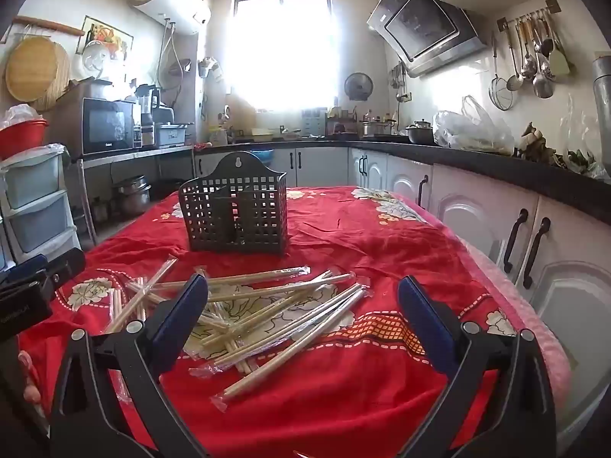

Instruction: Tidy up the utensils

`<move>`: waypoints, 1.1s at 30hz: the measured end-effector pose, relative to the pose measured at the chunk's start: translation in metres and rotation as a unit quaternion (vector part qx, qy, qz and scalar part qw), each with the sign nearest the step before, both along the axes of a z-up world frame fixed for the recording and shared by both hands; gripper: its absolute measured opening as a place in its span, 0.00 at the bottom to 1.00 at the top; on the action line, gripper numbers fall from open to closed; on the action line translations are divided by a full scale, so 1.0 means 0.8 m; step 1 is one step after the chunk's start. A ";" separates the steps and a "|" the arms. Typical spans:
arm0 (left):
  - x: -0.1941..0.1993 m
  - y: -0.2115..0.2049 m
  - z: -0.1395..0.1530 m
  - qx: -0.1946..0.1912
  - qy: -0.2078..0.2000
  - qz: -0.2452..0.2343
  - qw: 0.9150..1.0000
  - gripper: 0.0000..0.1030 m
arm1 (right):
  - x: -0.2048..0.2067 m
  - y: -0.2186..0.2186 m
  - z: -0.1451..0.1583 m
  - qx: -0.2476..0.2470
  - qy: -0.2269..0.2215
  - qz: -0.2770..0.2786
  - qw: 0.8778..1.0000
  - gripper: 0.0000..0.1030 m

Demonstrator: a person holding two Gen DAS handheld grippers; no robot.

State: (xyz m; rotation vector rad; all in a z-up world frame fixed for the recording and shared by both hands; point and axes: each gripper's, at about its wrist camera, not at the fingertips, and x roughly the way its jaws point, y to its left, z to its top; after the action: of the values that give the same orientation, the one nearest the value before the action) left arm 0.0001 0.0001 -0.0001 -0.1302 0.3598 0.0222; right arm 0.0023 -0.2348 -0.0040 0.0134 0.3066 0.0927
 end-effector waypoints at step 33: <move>-0.003 0.001 -0.003 -0.001 -0.004 0.000 1.000 0.90 | -0.005 0.001 0.000 0.000 -0.006 0.000 1.000 0.94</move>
State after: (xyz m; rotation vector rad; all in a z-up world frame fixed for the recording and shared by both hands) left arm -0.0023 0.0007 -0.0026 -0.1331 0.3517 0.0207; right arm -0.0019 -0.2336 -0.0042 0.0127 0.2952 0.0936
